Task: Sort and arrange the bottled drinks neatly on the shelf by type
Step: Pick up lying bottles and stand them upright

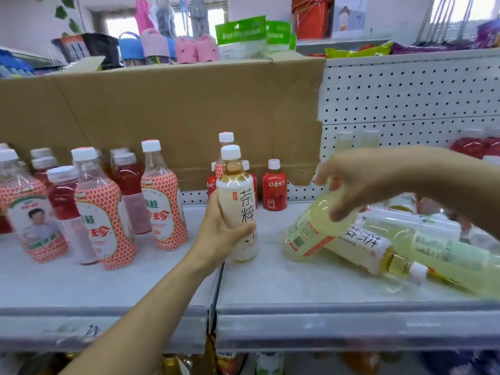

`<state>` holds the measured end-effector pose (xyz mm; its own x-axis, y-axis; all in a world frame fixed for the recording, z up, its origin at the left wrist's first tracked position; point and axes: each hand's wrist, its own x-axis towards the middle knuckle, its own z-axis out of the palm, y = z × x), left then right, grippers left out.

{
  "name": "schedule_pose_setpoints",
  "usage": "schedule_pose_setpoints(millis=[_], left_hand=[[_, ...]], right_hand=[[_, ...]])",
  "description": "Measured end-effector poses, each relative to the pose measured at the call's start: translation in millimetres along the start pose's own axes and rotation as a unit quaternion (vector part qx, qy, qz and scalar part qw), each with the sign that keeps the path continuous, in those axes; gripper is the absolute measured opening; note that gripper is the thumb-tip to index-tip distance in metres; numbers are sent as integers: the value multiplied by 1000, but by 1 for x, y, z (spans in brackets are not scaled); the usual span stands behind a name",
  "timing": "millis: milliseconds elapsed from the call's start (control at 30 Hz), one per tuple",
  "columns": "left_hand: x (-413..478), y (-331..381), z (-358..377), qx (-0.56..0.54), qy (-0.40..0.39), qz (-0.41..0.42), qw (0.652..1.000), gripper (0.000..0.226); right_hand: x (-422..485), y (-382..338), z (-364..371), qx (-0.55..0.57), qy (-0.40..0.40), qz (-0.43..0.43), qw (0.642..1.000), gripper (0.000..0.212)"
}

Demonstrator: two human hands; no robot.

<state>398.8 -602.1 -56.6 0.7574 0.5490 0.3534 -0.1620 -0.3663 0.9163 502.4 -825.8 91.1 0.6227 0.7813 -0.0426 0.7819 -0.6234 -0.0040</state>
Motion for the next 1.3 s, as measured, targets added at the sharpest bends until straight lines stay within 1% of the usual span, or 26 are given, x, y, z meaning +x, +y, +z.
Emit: schedule_pose_setpoints(millis=[100, 133, 200, 267, 400, 467, 567, 600, 633, 667, 700, 733, 767, 800, 833, 900, 967, 1033, 1100, 1133, 1167, 1233, 1267, 1300], left_hand=[[-1, -1, -3, 20, 7, 4, 1000, 75], [-1, -1, -4, 25, 12, 7, 1000, 74], [0, -2, -7, 31, 23, 9, 999, 75], [2, -4, -12, 34, 33, 5, 999, 76], [5, -3, -18, 43, 44, 3, 998, 77], [6, -3, -20, 55, 47, -2, 997, 77], [2, -1, -16, 81, 59, -15, 995, 80], [0, 0, -13, 96, 79, -20, 992, 83], [-3, 2, -7, 122, 116, -16, 986, 88], [-9, 6, -1, 154, 164, 2, 974, 91], [-17, 11, 7, 183, 215, 47, 958, 89], [-26, 17, 15, 206, 253, 119, 938, 83], [-35, 24, 27, 220, 261, 194, 920, 76], [-43, 31, 40, 225, 233, 248, 913, 70], [-48, 37, 54, 228, 177, 282, 915, 65], [-46, 40, 82, 249, 37, 301, 920, 58], [-38, 39, 108, 273, -69, 270, 921, 56], [-28, 34, 126, 307, -137, 229, 914, 62], [-17, 29, 138, 353, -187, 202, 894, 71], [-11, 28, 143, 375, -208, 193, 883, 74], [-7, 27, 147, 395, -224, 191, 870, 76], [0, 25, 153, 432, -230, 196, 850, 77], [2, 24, 155, 442, -221, 199, 846, 75], [4, 24, 157, 442, -206, 197, 851, 76]], right_hand=[[22, -17, -8, 28, 57, -36, 997, 46], [29, -22, -8, 54, 85, -46, 994, 43], [46, -30, -4, 111, 124, -61, 984, 46], [63, -34, 3, 164, 134, -71, 975, 48], [85, -40, 10, 240, 145, -86, 956, 44], [91, -44, 12, 250, 145, -95, 953, 47], [93, -46, 18, 214, 152, -92, 960, 50], [92, -44, 20, 209, 154, -91, 961, 56], [88, -40, 23, 221, 154, -90, 959, 66], [82, -33, 26, 244, 153, -86, 954, 77], [74, -24, 28, 268, 153, -79, 948, 83], [63, -10, 33, 283, 155, -67, 944, 83], [51, 5, 38, 283, 161, -52, 944, 78], [39, 22, 46, 276, 166, -39, 946, 69], [25, 39, 54, 267, 168, -27, 949, 56], [-1, 68, 73, 230, 159, 2, 960, 36], [-26, 86, 92, 173, 137, 24, 975, 34], [-48, 90, 109, 99, 115, 42, 987, 45], [-61, 88, 126, 7, 109, 32, 993, 62], [-64, 87, 133, -18, 111, 22, 993, 66], [-64, 88, 138, -23, 118, 11, 993, 67], [-64, 91, 140, -3, 133, 3, 991, 62], [-63, 91, 137, 19, 142, 0, 990, 57], [-63, 91, 131, 49, 159, -6, 986, 51]])
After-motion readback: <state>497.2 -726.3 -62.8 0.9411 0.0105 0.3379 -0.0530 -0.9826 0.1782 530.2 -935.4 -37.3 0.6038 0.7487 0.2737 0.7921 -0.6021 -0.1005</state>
